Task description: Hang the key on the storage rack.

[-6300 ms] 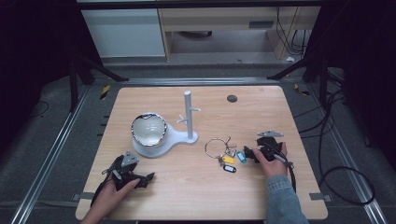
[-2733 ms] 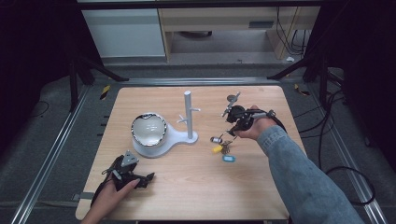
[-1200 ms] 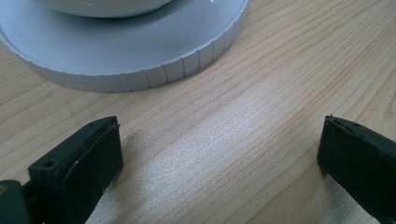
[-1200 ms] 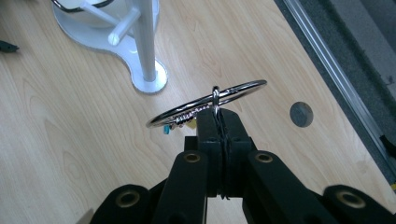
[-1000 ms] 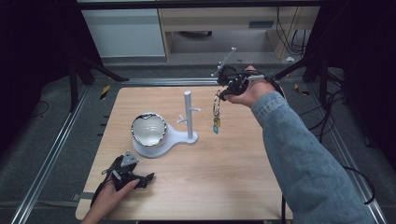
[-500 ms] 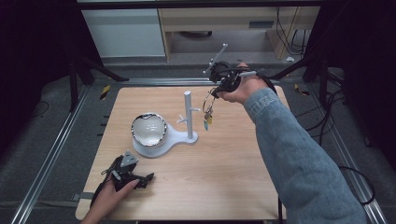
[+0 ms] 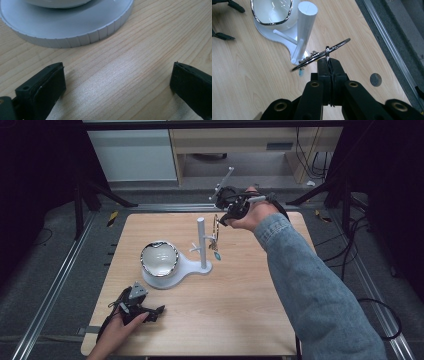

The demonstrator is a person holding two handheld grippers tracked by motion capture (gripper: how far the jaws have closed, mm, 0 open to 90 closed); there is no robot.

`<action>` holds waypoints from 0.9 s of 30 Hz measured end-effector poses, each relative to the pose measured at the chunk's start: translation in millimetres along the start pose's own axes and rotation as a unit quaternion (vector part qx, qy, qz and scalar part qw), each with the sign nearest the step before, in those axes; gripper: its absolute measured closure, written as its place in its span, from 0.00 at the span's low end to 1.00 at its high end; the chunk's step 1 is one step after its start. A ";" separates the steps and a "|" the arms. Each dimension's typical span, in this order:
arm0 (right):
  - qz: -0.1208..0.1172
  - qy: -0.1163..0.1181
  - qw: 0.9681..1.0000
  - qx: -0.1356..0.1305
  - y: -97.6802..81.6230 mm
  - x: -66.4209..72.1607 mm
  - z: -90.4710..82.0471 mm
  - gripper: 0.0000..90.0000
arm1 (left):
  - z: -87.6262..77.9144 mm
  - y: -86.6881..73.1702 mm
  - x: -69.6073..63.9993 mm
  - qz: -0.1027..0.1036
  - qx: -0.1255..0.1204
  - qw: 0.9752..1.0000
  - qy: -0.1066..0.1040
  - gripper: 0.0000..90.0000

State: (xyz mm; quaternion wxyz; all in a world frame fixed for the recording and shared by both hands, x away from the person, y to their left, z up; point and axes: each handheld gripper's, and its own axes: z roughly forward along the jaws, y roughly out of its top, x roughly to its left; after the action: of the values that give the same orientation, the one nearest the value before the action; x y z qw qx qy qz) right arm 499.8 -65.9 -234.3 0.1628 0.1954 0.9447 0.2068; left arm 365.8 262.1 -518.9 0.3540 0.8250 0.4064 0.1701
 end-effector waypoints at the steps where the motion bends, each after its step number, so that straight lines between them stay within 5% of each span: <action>1: 0.000 0.004 1.000 -0.001 0.5 1.3 -0.3 0.99 | 0.0 0.0 0.0 0.000 0.000 1.000 0.000 0.00; 13: -0.009 0.010 1.000 0.006 7.6 8.6 5.0 0.99 | 0.1 0.0 0.0 0.000 -0.001 1.000 0.000 0.00; 27: -0.007 0.023 0.999 0.039 11.9 5.3 37.7 0.99 | 0.0 0.0 0.0 0.000 0.000 1.000 0.000 0.00</action>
State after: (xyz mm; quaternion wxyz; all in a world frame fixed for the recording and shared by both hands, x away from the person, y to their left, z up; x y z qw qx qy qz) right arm 513.5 -41.3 -262.6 0.1346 0.1898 0.9571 0.1728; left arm 365.8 262.2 -518.9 0.3539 0.8251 0.4063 0.1700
